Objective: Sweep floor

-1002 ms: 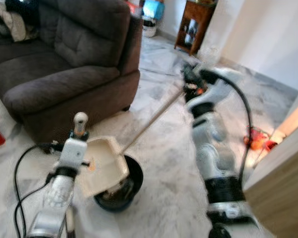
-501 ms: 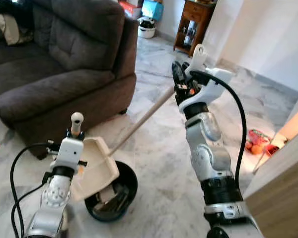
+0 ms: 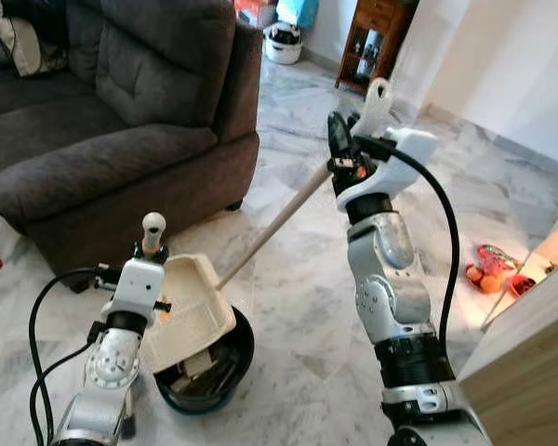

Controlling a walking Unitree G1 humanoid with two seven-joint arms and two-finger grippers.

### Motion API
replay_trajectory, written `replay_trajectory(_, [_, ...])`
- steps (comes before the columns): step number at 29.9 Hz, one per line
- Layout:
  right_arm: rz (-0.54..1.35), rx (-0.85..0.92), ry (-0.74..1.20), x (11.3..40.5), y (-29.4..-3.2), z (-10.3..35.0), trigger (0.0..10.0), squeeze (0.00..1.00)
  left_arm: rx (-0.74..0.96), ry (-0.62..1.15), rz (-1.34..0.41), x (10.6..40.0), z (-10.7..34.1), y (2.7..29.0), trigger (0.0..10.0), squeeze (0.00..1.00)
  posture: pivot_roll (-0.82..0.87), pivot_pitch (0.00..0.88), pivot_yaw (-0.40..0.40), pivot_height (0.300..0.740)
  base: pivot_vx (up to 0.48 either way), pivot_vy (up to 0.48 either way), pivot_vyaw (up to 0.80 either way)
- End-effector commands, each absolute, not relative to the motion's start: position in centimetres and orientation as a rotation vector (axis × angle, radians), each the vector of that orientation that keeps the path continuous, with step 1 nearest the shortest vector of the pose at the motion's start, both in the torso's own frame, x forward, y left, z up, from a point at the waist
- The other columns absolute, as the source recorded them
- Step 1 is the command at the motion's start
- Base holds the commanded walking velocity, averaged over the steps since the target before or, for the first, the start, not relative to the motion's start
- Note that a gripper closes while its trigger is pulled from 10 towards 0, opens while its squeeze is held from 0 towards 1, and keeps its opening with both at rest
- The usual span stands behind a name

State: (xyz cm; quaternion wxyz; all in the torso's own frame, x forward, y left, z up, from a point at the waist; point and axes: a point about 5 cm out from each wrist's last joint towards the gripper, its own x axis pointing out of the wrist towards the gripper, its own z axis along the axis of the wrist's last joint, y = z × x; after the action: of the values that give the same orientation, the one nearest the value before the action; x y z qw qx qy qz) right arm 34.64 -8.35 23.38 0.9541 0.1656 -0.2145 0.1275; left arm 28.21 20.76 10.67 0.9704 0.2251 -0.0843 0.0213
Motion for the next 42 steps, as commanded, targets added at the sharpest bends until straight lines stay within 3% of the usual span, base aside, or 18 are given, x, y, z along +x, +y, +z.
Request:
replay_trajectory(1, [0.256,0.325,-0.591,33.6,-8.5,25.9,10.0,0.00,0.456,-0.232,0.029,28.4,11.8,20.3,10.0,0.00,0.23,0.000,-0.091,0.740,0.000,0.000,0.00])
replay_trajectory(15, [0.425,0.215,-0.678,31.6,-5.1,25.8,10.0,0.00,0.459,-0.240,0.023,28.4,12.0,20.3,10.0,0.00,0.24,0.000,-0.088,0.740,0.000,0.000,0.00])
replay_trajectory(42, [0.717,-0.012,-0.772,28.6,-1.0,24.4,10.0,0.00,0.467,-0.246,0.008,28.6,12.1,20.3,10.0,0.00,0.23,0.000,-0.079,0.740,0.000,0.000,0.00])
